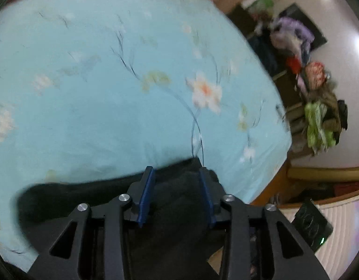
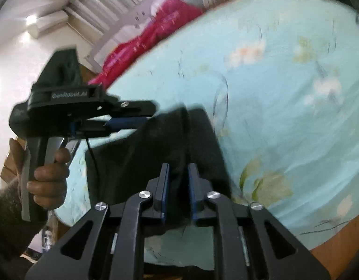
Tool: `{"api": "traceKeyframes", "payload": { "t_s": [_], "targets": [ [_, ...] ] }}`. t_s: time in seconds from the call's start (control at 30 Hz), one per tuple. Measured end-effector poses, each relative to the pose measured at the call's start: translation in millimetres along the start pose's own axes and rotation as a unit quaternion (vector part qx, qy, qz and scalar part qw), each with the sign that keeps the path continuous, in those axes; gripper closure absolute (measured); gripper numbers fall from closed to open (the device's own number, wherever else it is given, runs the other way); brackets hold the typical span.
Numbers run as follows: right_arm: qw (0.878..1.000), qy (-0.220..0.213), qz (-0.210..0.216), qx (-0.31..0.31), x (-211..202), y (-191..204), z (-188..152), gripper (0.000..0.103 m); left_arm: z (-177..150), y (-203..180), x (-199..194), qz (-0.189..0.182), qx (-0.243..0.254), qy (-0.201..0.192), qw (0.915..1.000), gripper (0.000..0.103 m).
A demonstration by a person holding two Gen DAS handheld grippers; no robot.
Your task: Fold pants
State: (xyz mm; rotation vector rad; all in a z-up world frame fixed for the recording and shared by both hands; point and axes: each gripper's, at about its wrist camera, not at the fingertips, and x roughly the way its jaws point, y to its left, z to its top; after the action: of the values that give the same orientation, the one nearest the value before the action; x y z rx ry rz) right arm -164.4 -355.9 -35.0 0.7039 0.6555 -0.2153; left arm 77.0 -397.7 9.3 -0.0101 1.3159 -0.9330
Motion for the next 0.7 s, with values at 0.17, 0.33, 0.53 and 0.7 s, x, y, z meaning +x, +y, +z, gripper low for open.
{"api": "traceKeyframes", "payload": {
  "t_s": [0.17,0.33,0.53,0.7],
  "targets": [
    [0.998,-0.027,0.039,-0.039,-13,20,20,0.081,-36,39,-71,-0.018,-0.028,-0.071,0.9969,0.030],
    [0.994,0.027,0.020,-0.106,56,36,21,0.081,-67,81,-49,0.094,-0.045,-0.075,0.9918,0.056],
    [0.994,0.074,0.022,-0.076,84,34,41,0.081,-65,81,-34,0.160,-0.031,-0.069,0.9843,0.072],
    [0.996,0.083,0.038,-0.018,59,24,52,0.046,-84,65,-76,0.150,-0.048,-0.113,0.9811,0.035]
  ]
}}
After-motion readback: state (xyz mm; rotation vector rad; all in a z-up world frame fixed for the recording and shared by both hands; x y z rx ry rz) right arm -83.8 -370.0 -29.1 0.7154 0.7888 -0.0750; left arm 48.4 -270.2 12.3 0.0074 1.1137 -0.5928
